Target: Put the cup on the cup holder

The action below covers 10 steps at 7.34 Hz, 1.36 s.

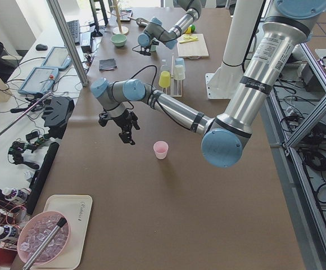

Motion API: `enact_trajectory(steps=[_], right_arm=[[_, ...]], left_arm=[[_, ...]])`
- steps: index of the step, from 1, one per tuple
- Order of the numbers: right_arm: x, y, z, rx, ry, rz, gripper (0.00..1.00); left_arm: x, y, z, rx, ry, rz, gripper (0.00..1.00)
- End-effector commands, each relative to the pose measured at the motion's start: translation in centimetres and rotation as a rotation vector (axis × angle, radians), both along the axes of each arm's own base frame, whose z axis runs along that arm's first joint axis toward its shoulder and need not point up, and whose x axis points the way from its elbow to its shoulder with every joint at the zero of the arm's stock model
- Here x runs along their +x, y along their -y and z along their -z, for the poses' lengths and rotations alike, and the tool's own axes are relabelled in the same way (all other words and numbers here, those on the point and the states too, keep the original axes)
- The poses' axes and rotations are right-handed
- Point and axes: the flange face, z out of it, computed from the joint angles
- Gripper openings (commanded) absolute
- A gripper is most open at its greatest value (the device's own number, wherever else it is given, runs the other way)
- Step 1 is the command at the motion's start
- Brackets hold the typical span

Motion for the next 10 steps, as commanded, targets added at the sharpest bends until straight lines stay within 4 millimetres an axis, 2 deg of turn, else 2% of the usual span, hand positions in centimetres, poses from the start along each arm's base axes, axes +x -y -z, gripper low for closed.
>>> enact_trajectory(steps=[1,2,3,4,6,7,9,10], right_arm=[[-1.1,0.1,-1.4,0.003,-0.008,0.053,1.0],[-1.2,0.2,-1.7,-0.004,-0.013,0.079,1.0],[-1.4,0.3,-2.2,-0.007,-0.01,0.099,1.0],[-1.5,0.3,-2.6,-0.012,-0.014,0.106,1.0],[-2.0,-0.5,-3.8,-0.021,-0.024,0.121,1.0],[-1.8,-0.6,-4.3,-0.026,-0.028,0.126,1.0],[-1.5,-0.4,-5.1,-0.02,-0.017,0.133,1.0],[-1.3,-0.6,-5.6,-0.023,-0.02,0.133,1.0]], left_arm=[[7.5,-0.6,-0.6,-0.032,0.017,-0.116,0.98],[7.6,-0.4,-0.7,-0.033,0.003,-0.189,0.98],[8.9,1.6,-0.6,-0.051,-0.008,-0.267,0.98],[9.5,2.8,-1.3,-0.057,-0.009,-0.304,0.98],[12.3,1.5,-3.5,-0.101,0.013,-0.35,0.98],[12.5,1.0,-4.5,-0.113,0.018,-0.361,0.98],[14.9,-0.6,-5.4,-0.124,0.033,-0.408,0.98],[15.3,-0.9,-6.1,-0.127,0.058,-0.426,0.98]])
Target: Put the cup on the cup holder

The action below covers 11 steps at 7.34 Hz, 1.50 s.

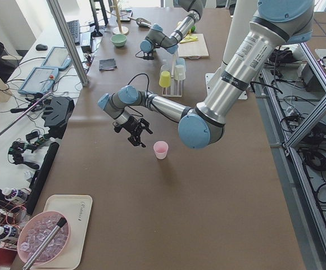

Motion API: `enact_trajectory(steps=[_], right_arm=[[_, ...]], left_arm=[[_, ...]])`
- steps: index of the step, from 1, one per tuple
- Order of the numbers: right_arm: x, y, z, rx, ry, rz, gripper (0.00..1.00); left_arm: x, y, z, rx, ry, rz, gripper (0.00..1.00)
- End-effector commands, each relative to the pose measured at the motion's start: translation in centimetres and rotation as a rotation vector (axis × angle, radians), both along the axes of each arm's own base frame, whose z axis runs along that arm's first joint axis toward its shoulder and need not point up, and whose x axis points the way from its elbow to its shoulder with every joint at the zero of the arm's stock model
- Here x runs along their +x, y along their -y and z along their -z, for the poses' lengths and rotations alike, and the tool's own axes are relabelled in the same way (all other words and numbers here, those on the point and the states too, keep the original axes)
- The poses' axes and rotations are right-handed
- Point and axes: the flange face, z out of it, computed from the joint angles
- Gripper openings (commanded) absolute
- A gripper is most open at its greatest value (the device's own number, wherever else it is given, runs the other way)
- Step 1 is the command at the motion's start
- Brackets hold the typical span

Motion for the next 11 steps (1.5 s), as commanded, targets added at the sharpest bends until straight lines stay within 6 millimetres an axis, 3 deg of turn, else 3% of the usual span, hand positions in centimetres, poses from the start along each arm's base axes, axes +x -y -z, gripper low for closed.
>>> enact_trajectory(steps=[1,6,8,10,11], right_arm=[[0.4,-0.1,-0.8,-0.003,-0.003,0.001,1.0],[2.7,-1.4,-3.5,0.017,0.022,-0.014,1.0],[4.4,-1.3,-4.3,0.047,0.06,-0.031,1.0],[4.8,-1.6,-4.9,0.05,0.069,-0.025,1.0],[4.8,-1.6,-5.0,0.049,0.067,-0.025,0.76]], left_arm=[[1.7,-1.2,-1.4,-0.002,0.044,-0.053,0.98],[3.7,-2.9,-3.1,-0.039,0.055,-0.128,0.98],[3.5,-3.1,-4.1,-0.04,0.067,-0.156,0.98],[3.2,-3.0,-4.2,-0.023,0.087,-0.173,0.98],[3.1,-3.4,-4.8,-0.032,0.091,-0.174,0.98]])
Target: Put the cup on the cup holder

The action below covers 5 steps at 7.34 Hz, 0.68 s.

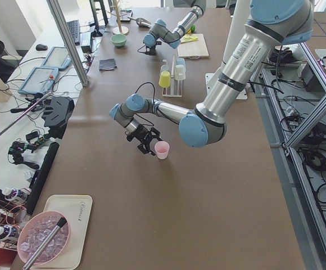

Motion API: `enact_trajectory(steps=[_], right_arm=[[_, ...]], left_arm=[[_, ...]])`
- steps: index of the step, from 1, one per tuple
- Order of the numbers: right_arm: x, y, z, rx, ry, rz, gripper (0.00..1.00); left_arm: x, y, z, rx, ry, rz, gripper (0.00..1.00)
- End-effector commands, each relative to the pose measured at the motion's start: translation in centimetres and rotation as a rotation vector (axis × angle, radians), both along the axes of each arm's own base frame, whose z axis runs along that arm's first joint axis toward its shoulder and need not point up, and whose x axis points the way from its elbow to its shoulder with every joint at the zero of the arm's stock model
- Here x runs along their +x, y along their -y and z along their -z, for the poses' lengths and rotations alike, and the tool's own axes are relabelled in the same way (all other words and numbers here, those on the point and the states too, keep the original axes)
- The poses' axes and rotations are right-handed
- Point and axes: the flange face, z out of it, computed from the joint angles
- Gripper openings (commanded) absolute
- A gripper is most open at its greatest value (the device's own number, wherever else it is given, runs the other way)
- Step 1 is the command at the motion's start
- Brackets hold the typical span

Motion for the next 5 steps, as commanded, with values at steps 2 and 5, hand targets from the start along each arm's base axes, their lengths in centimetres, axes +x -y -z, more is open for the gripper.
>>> enact_trajectory(steps=[2,5], right_arm=[[0.2,0.1,0.0,0.0,0.005,0.004,0.0],[0.8,0.6,0.1,0.0,0.008,-0.007,0.0]], left_arm=[[0.2,-1.0,-1.2,-0.011,0.013,-0.015,0.98],[0.7,-1.4,-1.9,-0.02,0.021,-0.027,0.98]])
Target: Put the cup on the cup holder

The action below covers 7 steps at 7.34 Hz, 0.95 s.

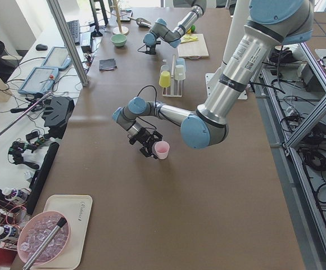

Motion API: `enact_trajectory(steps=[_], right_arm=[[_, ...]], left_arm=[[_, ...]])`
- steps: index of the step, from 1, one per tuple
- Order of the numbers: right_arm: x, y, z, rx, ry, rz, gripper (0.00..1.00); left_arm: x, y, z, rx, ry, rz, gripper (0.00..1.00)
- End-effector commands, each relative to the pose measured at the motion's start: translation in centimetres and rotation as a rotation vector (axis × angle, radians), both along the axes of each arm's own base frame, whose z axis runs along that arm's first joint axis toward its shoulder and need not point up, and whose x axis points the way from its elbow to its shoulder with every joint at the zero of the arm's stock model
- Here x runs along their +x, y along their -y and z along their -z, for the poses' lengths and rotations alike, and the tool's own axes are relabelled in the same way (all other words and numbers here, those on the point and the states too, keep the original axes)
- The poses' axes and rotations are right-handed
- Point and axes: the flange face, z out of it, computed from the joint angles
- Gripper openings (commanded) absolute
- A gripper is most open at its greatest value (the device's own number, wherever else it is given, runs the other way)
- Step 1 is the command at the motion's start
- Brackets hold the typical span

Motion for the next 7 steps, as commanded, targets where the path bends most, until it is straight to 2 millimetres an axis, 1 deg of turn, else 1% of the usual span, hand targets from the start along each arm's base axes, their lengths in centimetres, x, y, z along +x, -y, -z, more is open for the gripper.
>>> enact_trajectory(steps=[1,2,3,5,6,7], right_arm=[[0.7,1.1,1.0,0.003,0.018,-0.017,0.0],[1.8,1.8,2.2,0.013,0.042,-0.033,0.0],[2.6,2.3,2.8,-0.001,0.074,-0.057,0.0],[4.5,3.0,4.9,0.005,0.134,-0.108,0.0],[5.9,3.9,5.7,0.017,0.149,-0.127,0.0],[8.7,4.6,6.7,0.011,0.199,-0.168,0.0]], left_arm=[[0.2,-0.1,-0.2,-0.002,0.001,-0.003,0.98],[0.1,-0.1,-0.2,-0.003,0.002,-0.003,0.98],[0.2,-0.2,-0.4,-0.005,0.004,-0.004,0.98],[0.3,-0.3,-0.5,-0.008,0.006,-0.006,0.98],[0.5,-0.4,-0.7,-0.01,0.008,-0.01,0.98],[0.7,-0.6,-0.9,-0.014,0.011,-0.013,0.98]])
